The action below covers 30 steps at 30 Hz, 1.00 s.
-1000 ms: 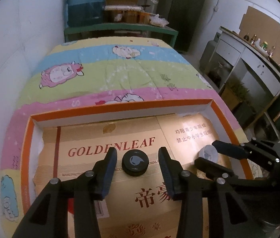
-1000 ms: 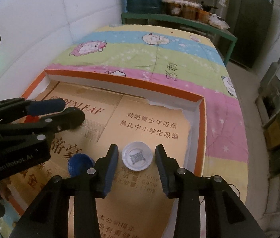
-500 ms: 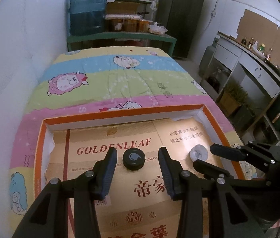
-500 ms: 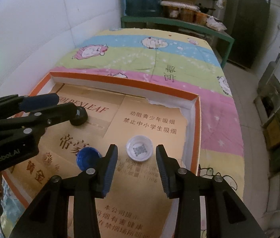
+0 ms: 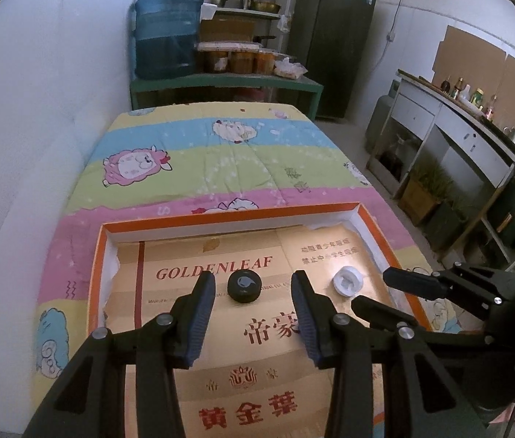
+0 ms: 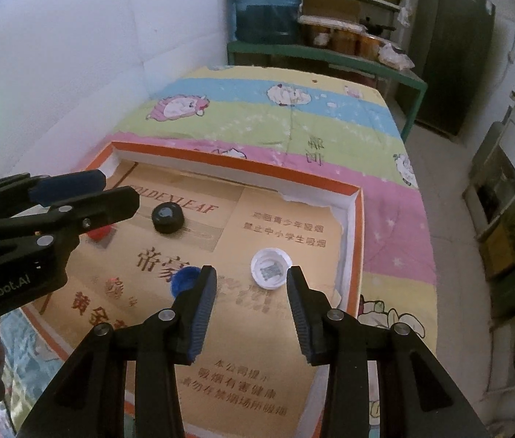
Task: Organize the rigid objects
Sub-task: 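Open the left tool to drop the black cap while the right tool releases the white cap, then withdraw both open tools from the box toward the items on the quilt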
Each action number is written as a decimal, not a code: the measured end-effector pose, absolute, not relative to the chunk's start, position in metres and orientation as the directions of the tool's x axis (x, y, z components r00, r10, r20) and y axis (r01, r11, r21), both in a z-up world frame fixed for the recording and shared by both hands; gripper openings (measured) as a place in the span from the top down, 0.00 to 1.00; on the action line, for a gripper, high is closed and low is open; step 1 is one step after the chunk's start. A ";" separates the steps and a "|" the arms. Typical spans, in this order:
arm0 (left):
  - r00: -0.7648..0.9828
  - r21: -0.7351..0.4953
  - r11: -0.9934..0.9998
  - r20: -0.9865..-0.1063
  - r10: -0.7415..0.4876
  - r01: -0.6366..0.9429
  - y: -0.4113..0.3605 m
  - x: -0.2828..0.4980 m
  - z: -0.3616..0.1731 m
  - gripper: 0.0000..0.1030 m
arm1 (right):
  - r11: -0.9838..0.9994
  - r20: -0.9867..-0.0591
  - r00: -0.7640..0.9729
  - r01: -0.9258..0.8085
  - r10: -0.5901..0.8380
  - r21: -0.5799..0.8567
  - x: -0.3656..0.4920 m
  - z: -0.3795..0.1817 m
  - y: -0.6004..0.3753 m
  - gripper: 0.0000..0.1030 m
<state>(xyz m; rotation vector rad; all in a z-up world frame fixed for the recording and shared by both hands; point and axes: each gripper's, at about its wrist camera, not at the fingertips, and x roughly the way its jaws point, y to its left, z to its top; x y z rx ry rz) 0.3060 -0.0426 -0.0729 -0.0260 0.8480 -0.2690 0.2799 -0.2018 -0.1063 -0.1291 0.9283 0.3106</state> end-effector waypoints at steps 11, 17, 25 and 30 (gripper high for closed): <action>0.648 -0.131 0.966 -0.721 -0.246 0.221 -0.035 0.282 -0.059 0.58 | 0.947 -0.790 0.575 -0.321 0.212 0.021 0.259 -0.092 -0.198 0.60; 0.658 -0.132 0.966 -0.711 -0.249 0.223 -0.033 0.268 -0.049 0.58 | 0.946 -0.782 0.584 -0.324 0.219 0.022 0.245 -0.085 -0.196 0.60; 0.671 -0.135 0.964 -0.696 -0.256 0.228 -0.028 0.247 -0.039 0.58 | 0.944 -0.770 0.594 -0.329 0.234 0.033 0.224 -0.076 -0.193 0.60; 0.675 -0.138 0.963 -0.690 -0.262 0.233 -0.026 0.233 -0.035 0.58 | 0.942 -0.764 0.598 -0.332 0.243 0.040 0.211 -0.071 -0.192 0.60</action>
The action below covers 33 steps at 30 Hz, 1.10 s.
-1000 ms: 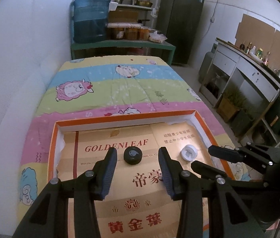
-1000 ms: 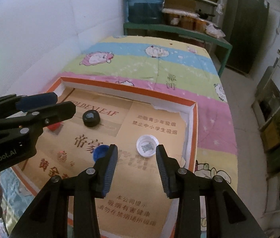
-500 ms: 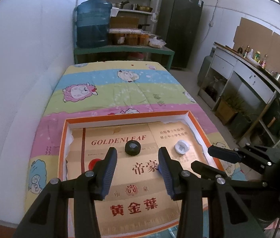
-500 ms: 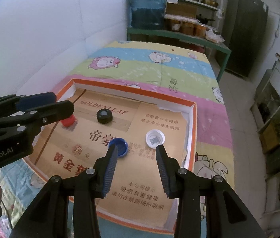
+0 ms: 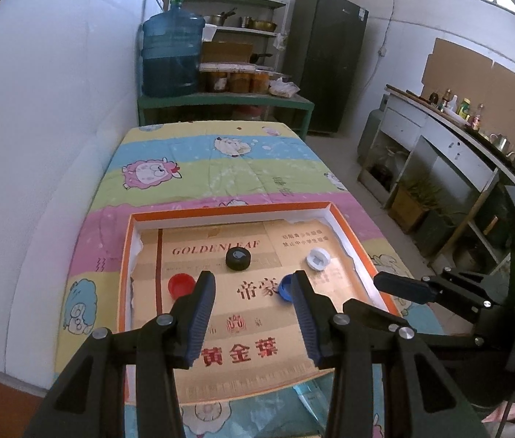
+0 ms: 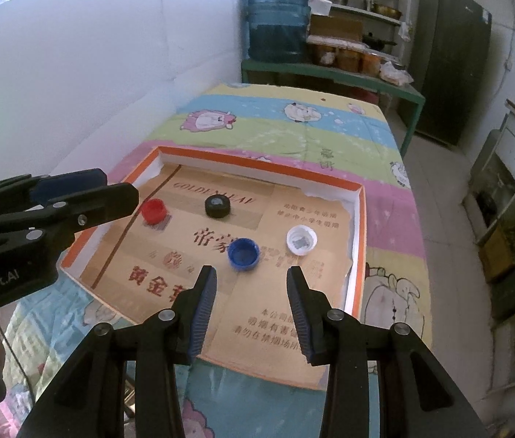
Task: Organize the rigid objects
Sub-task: 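Withdraw both open tools from the box toward the items on the quilt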
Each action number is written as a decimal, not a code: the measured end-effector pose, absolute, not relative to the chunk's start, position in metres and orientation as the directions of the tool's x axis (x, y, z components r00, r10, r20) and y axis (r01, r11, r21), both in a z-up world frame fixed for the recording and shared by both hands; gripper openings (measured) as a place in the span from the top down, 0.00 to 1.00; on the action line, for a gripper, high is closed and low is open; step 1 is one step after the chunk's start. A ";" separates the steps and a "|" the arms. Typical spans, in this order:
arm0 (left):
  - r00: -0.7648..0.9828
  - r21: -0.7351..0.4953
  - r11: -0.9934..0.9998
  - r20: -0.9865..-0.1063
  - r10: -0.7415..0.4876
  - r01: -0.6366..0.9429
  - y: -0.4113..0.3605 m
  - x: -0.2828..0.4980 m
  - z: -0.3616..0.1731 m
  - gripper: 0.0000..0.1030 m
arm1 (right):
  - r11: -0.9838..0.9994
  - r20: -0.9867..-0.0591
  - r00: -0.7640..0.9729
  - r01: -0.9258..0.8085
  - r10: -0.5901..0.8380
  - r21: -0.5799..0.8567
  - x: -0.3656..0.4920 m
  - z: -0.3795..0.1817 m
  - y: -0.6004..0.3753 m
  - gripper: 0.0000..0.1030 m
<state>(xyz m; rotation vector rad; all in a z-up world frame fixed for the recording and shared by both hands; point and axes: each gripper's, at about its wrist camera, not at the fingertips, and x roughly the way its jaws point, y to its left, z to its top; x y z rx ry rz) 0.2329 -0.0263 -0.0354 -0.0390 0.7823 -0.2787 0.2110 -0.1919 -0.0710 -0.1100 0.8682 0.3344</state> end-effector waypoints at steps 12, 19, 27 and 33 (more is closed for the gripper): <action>0.686 -0.158 0.962 -0.675 -0.271 0.225 -0.015 0.196 -0.032 0.58 | 0.941 -0.739 0.618 -0.334 0.267 0.060 0.171 -0.061 -0.190 0.60; 0.694 -0.167 0.960 -0.664 -0.278 0.225 -0.009 0.173 -0.032 0.58 | 0.940 -0.722 0.630 -0.332 0.287 0.084 0.145 -0.056 -0.190 0.60; 0.697 -0.182 0.958 -0.657 -0.287 0.222 -0.003 0.149 -0.034 0.58 | 0.939 -0.706 0.643 -0.331 0.298 0.095 0.117 -0.052 -0.188 0.60; 0.696 -0.191 0.956 -0.655 -0.294 0.224 0.002 0.128 -0.039 0.58 | 0.936 -0.700 0.644 -0.338 0.309 0.101 0.094 -0.053 -0.187 0.60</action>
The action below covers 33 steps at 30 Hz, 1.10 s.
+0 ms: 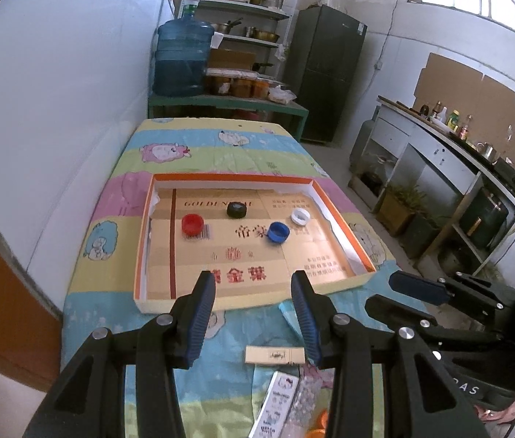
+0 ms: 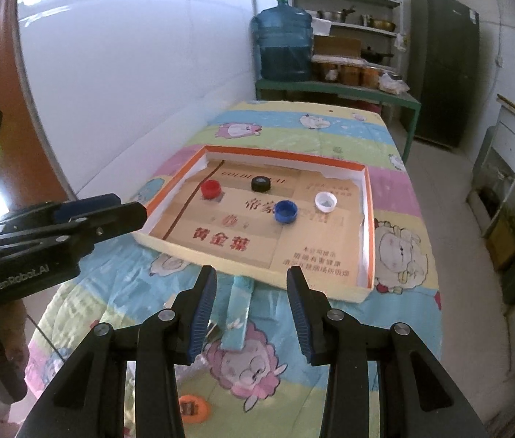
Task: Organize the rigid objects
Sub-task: 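Withdraw both open tools from the box toward the items on the quilt, then grasp the orange cap with the right tool while the left tool approaches the clear tube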
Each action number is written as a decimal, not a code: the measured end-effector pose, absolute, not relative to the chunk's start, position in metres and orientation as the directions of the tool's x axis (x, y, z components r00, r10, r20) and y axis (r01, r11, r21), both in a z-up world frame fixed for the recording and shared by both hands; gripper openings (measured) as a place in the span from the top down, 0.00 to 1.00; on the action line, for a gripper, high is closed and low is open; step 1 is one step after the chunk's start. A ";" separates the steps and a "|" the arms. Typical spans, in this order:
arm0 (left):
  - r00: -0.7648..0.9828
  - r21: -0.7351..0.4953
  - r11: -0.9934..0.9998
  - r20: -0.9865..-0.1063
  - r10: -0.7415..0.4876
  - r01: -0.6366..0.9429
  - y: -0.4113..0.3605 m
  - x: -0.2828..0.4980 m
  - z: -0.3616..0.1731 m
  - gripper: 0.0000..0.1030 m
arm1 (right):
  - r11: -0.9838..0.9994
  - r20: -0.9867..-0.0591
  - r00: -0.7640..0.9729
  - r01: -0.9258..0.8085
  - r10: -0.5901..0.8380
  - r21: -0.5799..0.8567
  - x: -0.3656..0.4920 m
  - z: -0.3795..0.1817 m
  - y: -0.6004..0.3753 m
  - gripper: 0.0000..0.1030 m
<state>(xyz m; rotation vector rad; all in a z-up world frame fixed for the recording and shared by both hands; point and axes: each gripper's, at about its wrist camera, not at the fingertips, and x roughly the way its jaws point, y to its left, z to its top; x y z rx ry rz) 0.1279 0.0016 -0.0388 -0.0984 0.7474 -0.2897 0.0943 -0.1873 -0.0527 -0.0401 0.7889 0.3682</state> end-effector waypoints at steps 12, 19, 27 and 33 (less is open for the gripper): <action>0.682 -0.198 0.953 -0.666 -0.302 0.229 0.005 0.096 -0.058 0.58 | 0.938 -0.712 0.635 -0.332 0.299 0.098 0.056 -0.073 -0.186 0.60; 0.675 -0.212 0.950 -0.669 -0.311 0.229 0.009 0.084 -0.068 0.58 | 0.939 -0.728 0.615 -0.324 0.302 0.116 0.040 -0.090 -0.191 0.60; 0.687 -0.194 0.950 -0.656 -0.312 0.246 0.005 0.069 -0.076 0.58 | 0.934 -0.730 0.615 -0.345 0.297 0.089 0.019 -0.104 -0.186 0.60; 0.680 -0.190 0.947 -0.661 -0.319 0.260 0.003 0.058 -0.086 0.58 | 0.920 -0.728 0.617 -0.389 0.299 0.048 0.001 -0.116 -0.179 0.60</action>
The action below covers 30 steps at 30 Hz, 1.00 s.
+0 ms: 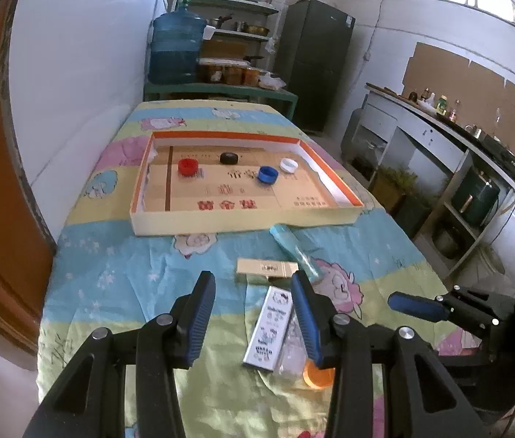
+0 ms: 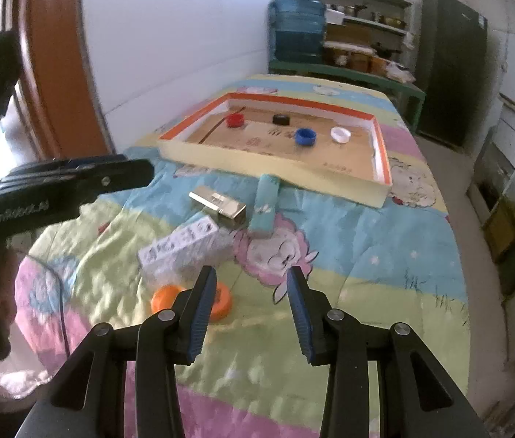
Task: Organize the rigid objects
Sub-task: 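Grasp the orange cap with the right tool while the left tool approaches the clear tube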
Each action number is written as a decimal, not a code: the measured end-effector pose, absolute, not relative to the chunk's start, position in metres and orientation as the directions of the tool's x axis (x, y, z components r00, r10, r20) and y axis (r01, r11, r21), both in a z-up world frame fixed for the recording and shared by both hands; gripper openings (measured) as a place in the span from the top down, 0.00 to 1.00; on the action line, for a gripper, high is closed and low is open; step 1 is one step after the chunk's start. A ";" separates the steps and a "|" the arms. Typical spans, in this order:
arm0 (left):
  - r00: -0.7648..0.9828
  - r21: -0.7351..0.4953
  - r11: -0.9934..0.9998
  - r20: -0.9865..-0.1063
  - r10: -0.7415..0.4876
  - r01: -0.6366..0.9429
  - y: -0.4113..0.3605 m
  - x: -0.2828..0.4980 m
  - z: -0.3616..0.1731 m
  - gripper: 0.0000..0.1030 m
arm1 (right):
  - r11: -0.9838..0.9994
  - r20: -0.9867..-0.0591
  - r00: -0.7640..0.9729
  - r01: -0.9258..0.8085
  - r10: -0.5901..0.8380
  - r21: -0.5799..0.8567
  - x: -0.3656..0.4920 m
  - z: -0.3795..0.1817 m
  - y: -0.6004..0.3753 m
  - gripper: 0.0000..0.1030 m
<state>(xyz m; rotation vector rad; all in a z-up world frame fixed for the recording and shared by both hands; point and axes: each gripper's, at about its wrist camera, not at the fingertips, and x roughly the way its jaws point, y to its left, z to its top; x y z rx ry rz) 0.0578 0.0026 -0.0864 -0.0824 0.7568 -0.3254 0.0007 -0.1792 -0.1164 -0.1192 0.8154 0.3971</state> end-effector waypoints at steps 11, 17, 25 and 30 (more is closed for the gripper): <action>0.664 -0.199 0.942 -0.671 -0.331 0.269 -0.002 0.049 -0.102 0.58 | 0.910 -0.755 0.581 -0.412 0.305 0.051 -0.012 -0.140 -0.173 0.60; 0.651 -0.202 0.940 -0.680 -0.336 0.274 -0.003 0.047 -0.109 0.58 | 0.910 -0.762 0.575 -0.413 0.298 0.045 -0.011 -0.148 -0.170 0.60; 0.636 -0.202 0.937 -0.692 -0.342 0.284 -0.005 0.051 -0.115 0.58 | 0.900 -0.760 0.581 -0.435 0.292 0.013 -0.001 -0.154 -0.158 0.60; 0.624 -0.199 0.934 -0.700 -0.347 0.297 -0.008 0.053 -0.118 0.58 | 0.893 -0.753 0.585 -0.450 0.300 0.006 0.007 -0.154 -0.150 0.60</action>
